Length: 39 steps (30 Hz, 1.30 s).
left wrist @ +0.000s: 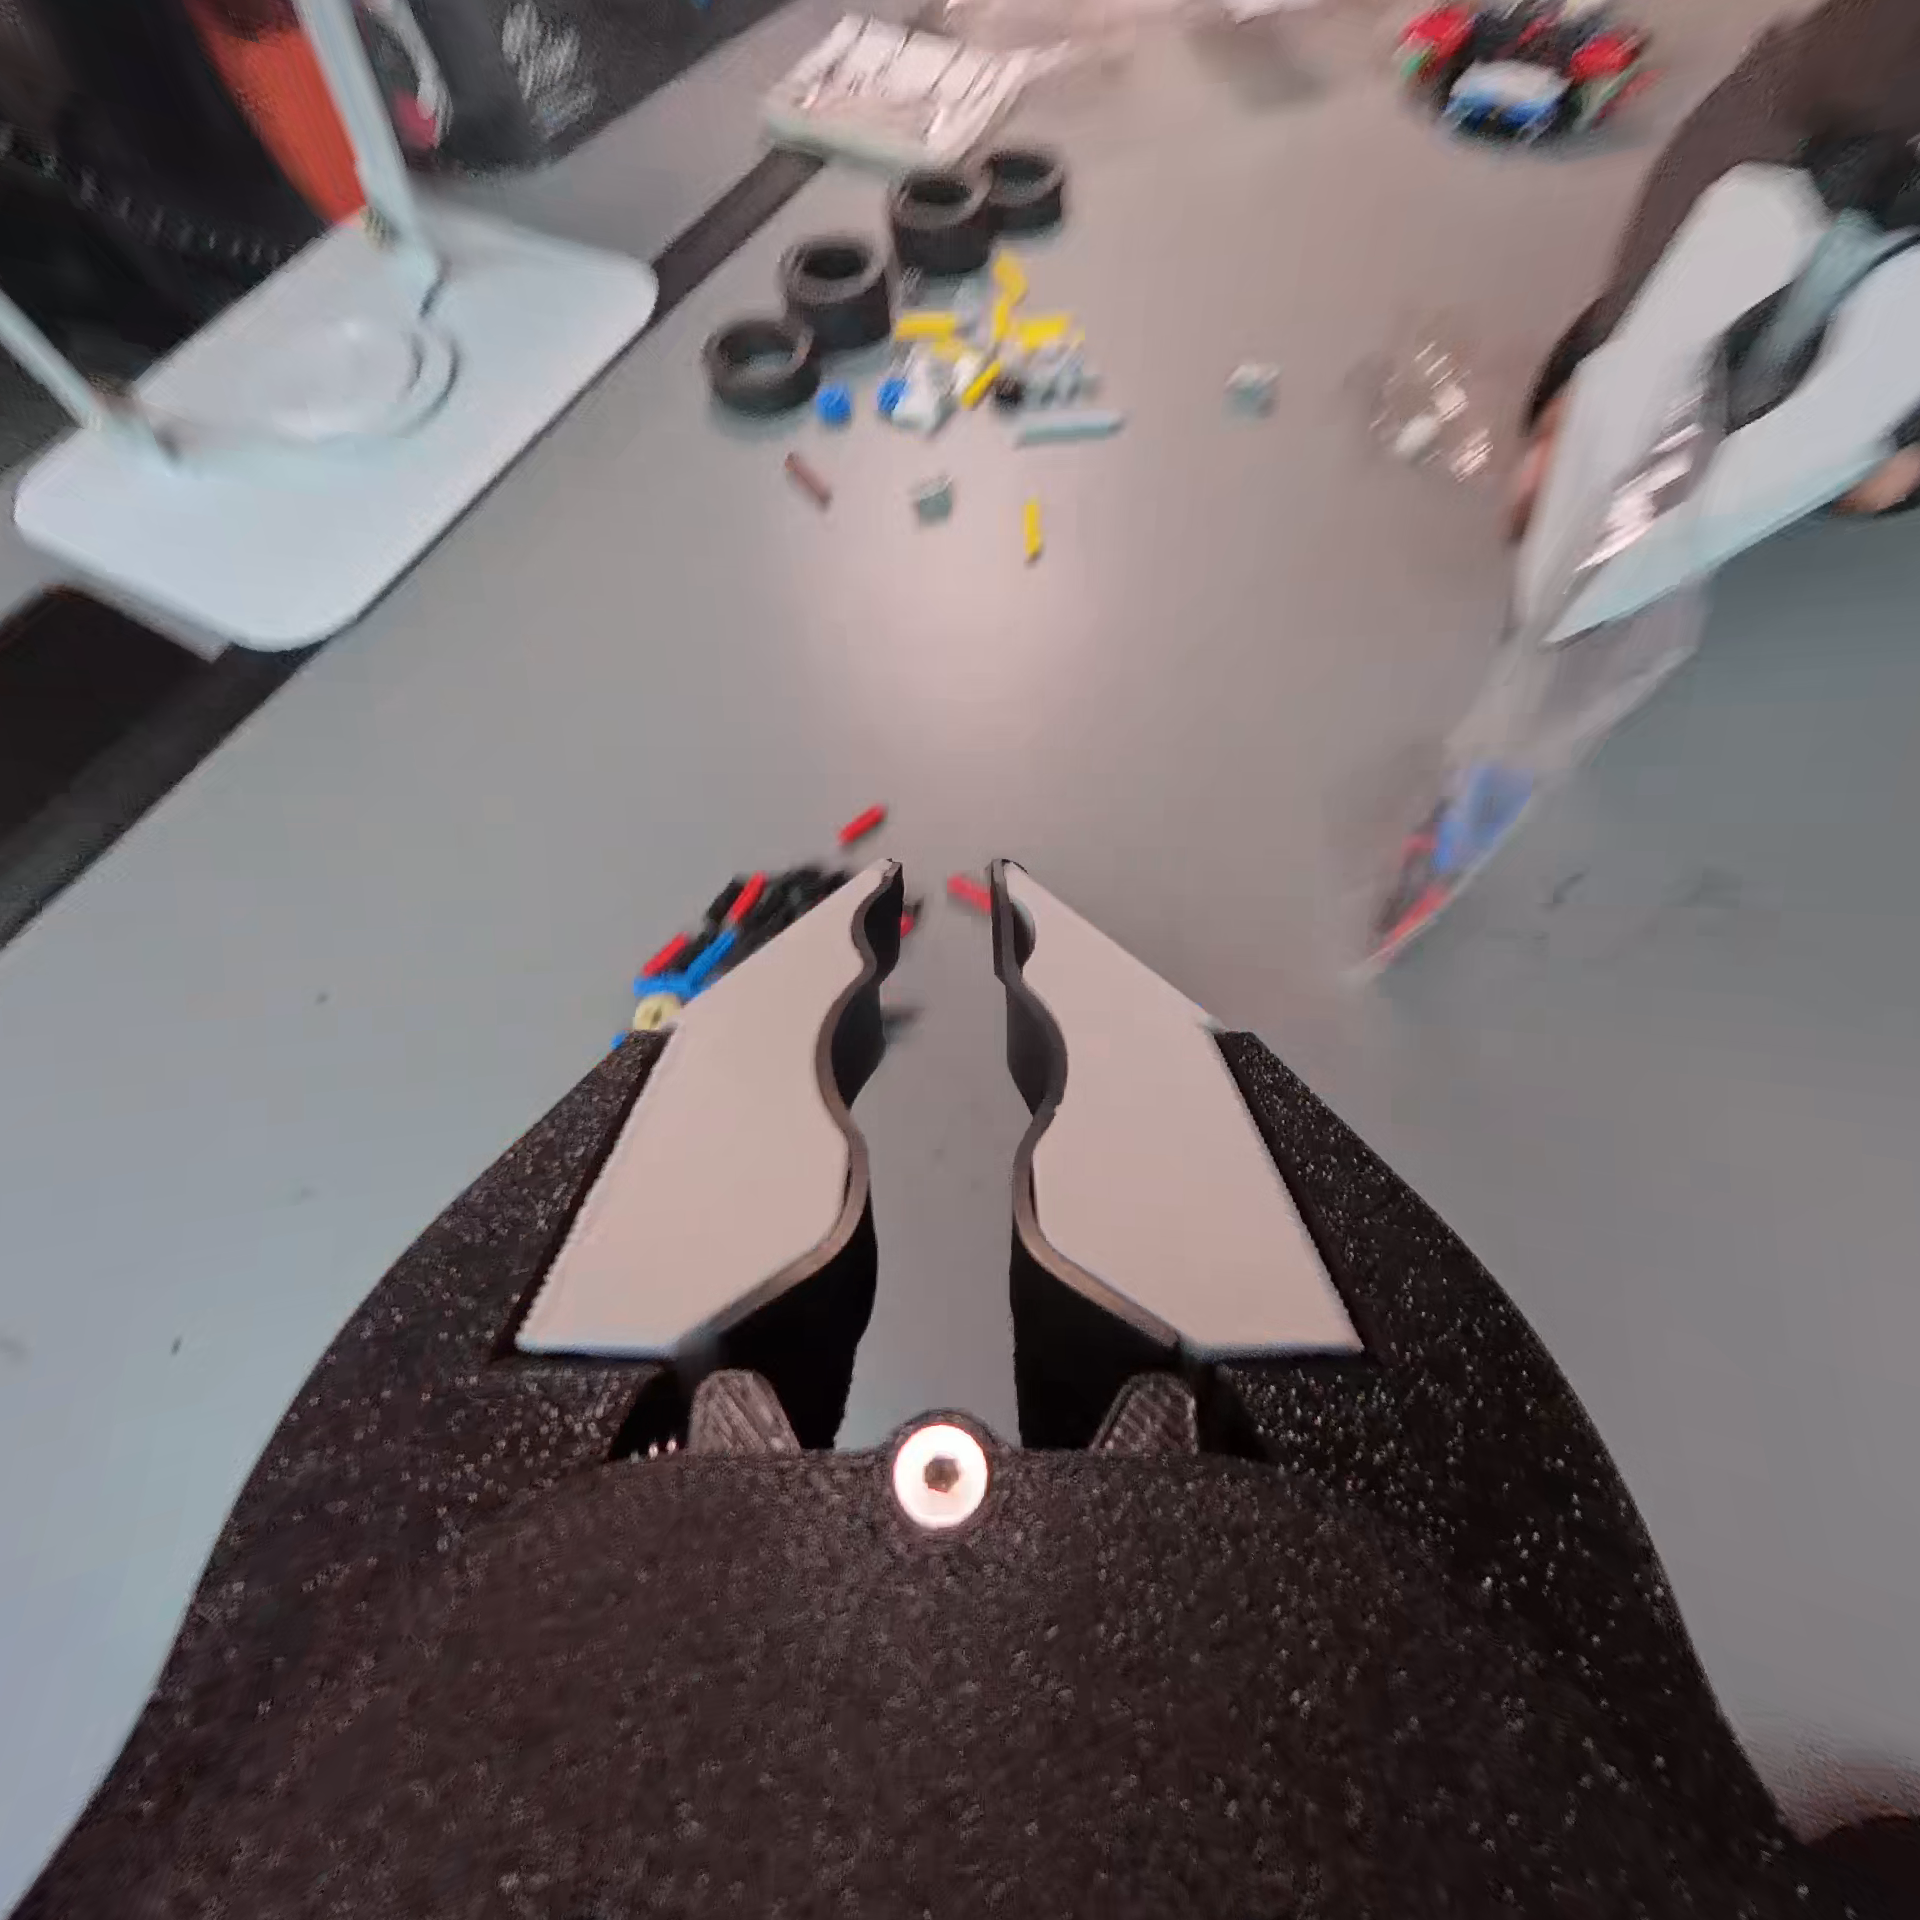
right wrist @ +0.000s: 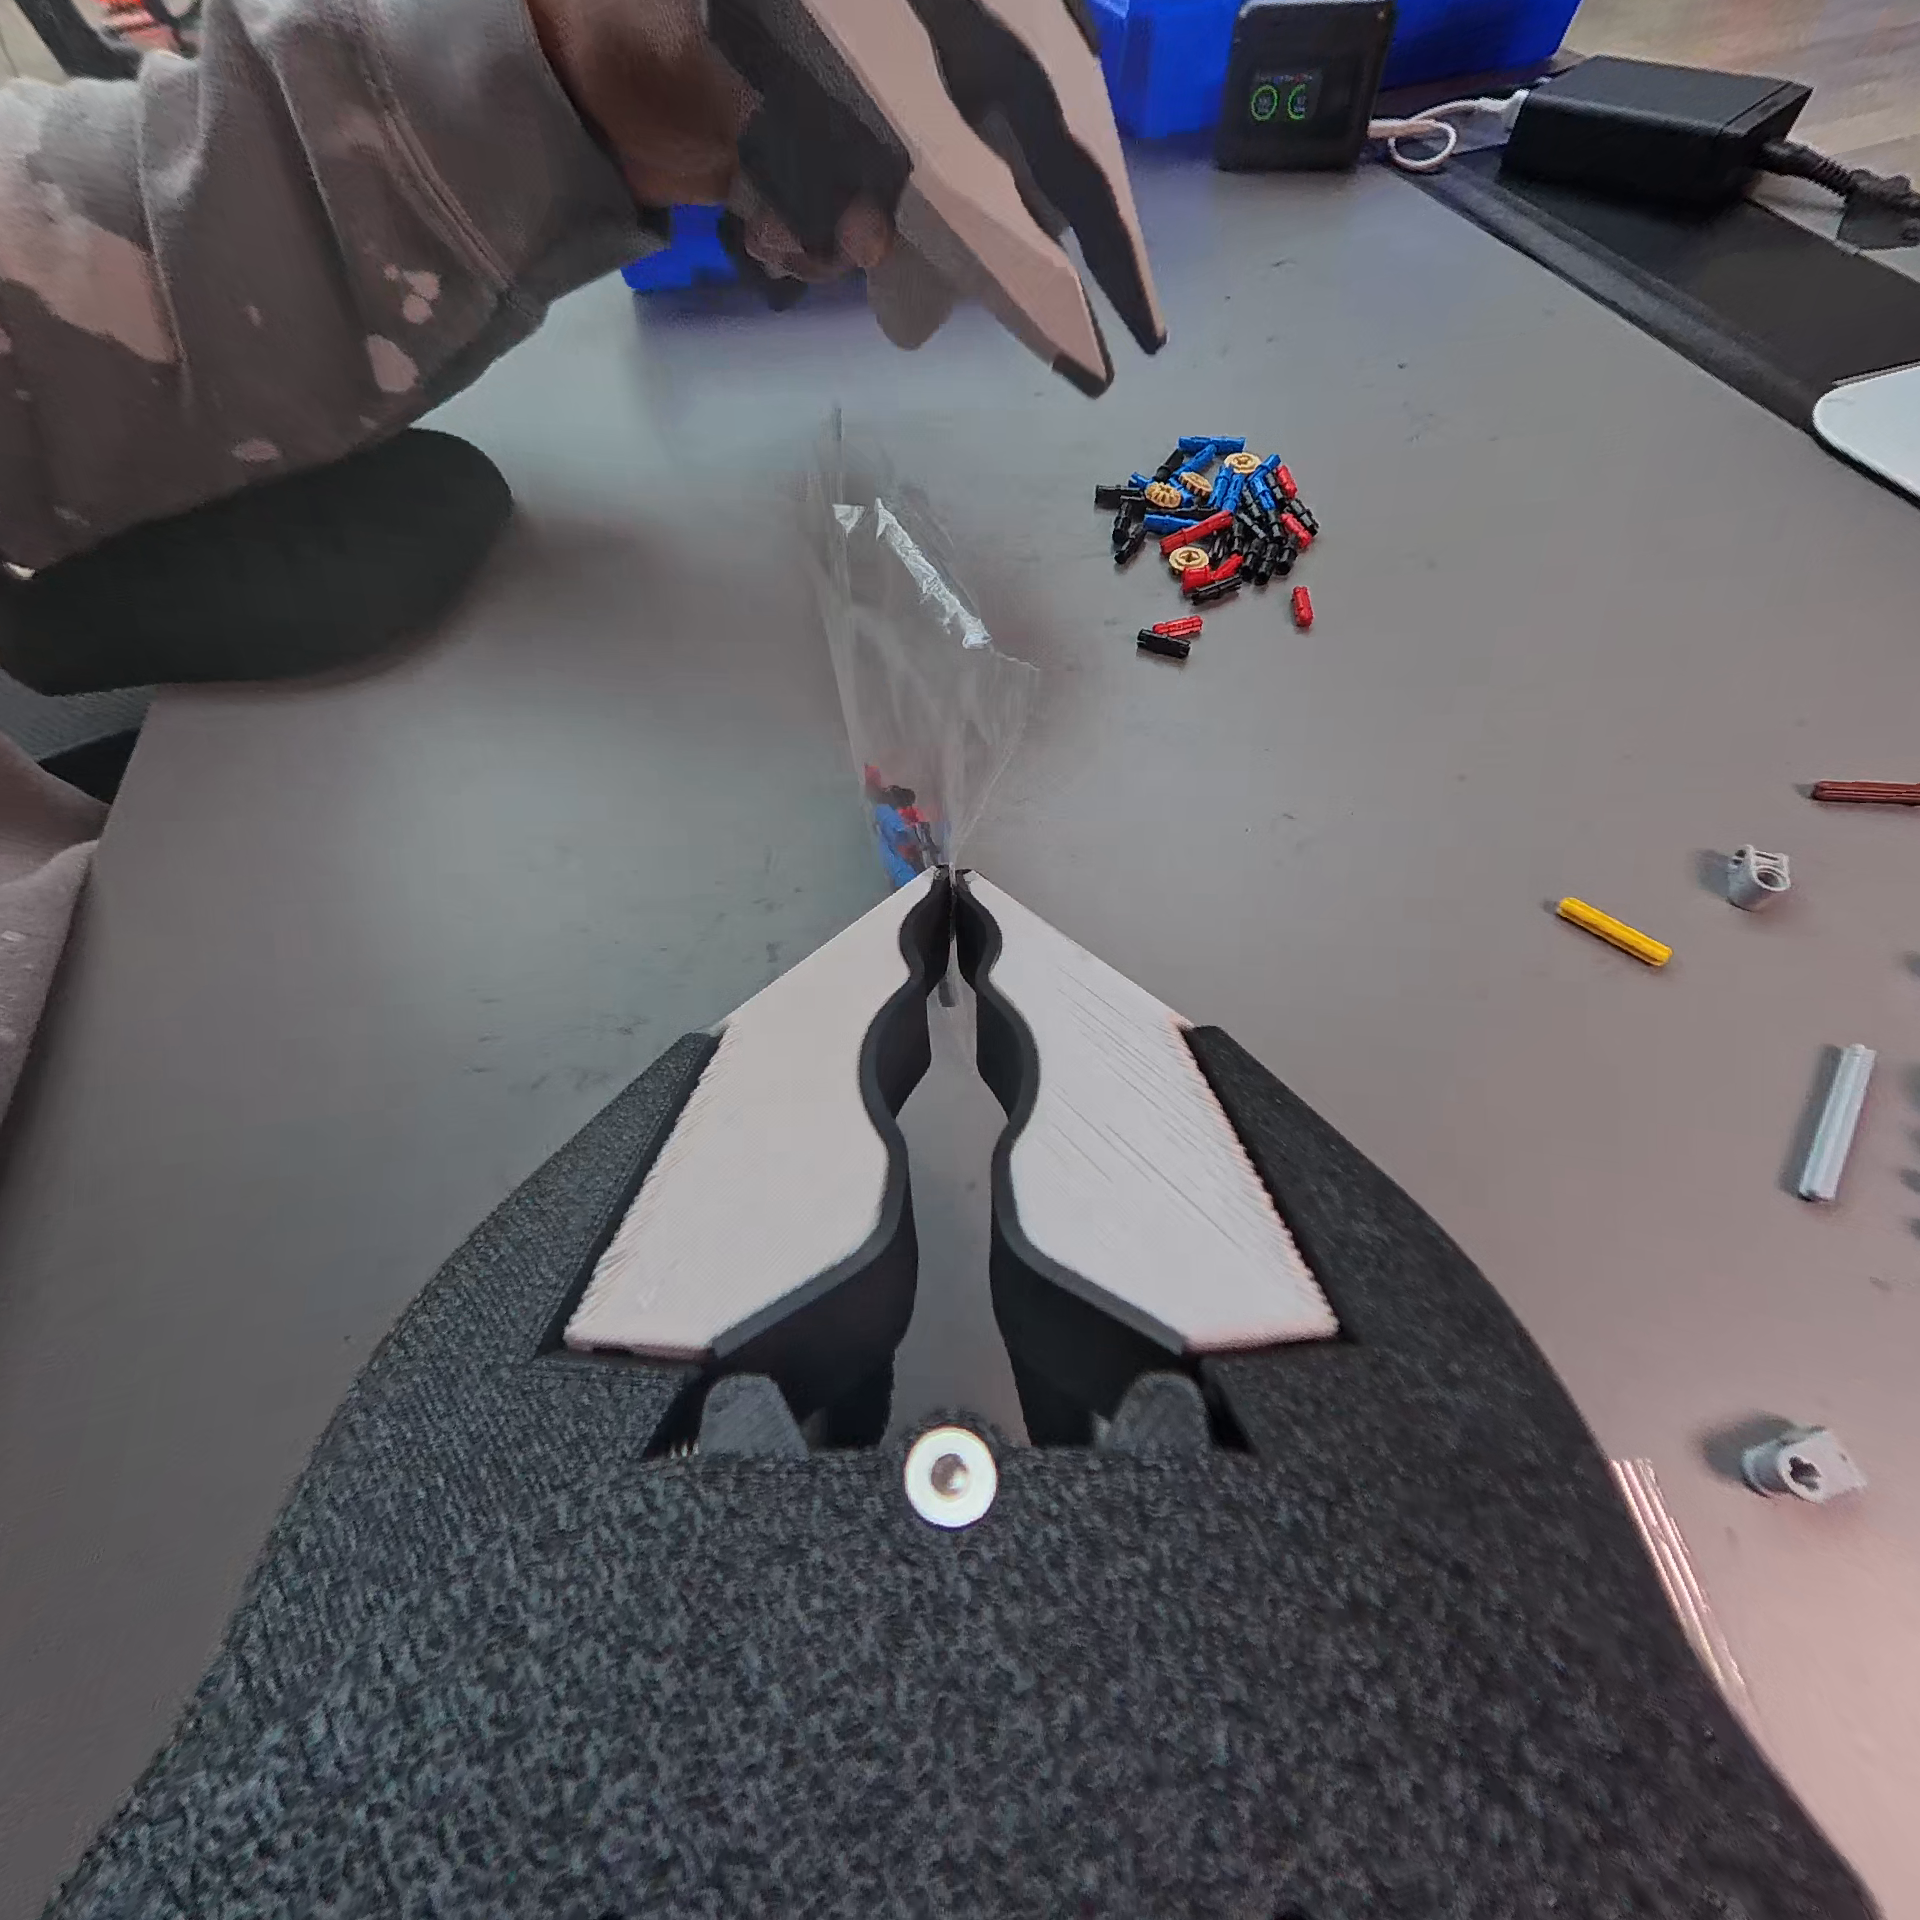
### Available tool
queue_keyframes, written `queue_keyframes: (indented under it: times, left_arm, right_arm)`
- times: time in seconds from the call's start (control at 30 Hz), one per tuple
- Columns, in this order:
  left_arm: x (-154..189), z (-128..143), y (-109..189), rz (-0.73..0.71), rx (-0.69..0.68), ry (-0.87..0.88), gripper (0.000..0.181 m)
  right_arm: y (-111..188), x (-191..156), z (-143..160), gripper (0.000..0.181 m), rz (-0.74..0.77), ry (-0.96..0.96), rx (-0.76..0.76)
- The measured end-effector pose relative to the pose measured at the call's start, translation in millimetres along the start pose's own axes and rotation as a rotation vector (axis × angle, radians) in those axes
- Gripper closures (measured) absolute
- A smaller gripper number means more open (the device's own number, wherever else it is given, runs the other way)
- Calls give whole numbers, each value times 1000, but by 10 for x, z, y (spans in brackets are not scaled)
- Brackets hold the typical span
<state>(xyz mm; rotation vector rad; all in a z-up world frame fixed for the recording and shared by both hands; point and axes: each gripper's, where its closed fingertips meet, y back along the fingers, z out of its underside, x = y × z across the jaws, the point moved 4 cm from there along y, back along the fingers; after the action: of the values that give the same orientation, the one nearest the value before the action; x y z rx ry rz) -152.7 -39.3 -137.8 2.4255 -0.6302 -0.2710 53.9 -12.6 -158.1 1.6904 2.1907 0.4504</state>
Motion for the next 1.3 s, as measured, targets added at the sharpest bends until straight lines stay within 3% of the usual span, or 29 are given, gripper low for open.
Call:
queue_keyframes:
  times: [0.03, 0.1, 0.2, 0.9, 1.0, 1.13, 1.3]
  left_arm:
    - [-87, 172, -54, -14, -57, 22, 162]
    - [-142, 393, -149, -10, -109, 35, 161]
    - [-147, 513, -232, -5, -148, -6, 160]
    - [-81, 508, -250, 73, -131, -22, 166]
    - [102, 296, -119, 151, -12, -17, 166]
    - [667, -318, 168, 371, 250, -67, 166]
    - [1067, -548, 101, 414, 257, -164, 166]
  right_arm:
    - [4, -1, 2, 181, 3, 2, 0]
    - [12, -3, 6, 181, 6, 3, 1]
    - [18, -10, 10, 181, 4, 5, 2]
    - [29, -24, 16, 181, -6, 5, 3]
    - [27, -15, 15, 181, 6, 5, 3]
    - [15, -9, 9, 181, 6, 1, 2]
    - [10, -11, 7, 181, 8, 2, 3]
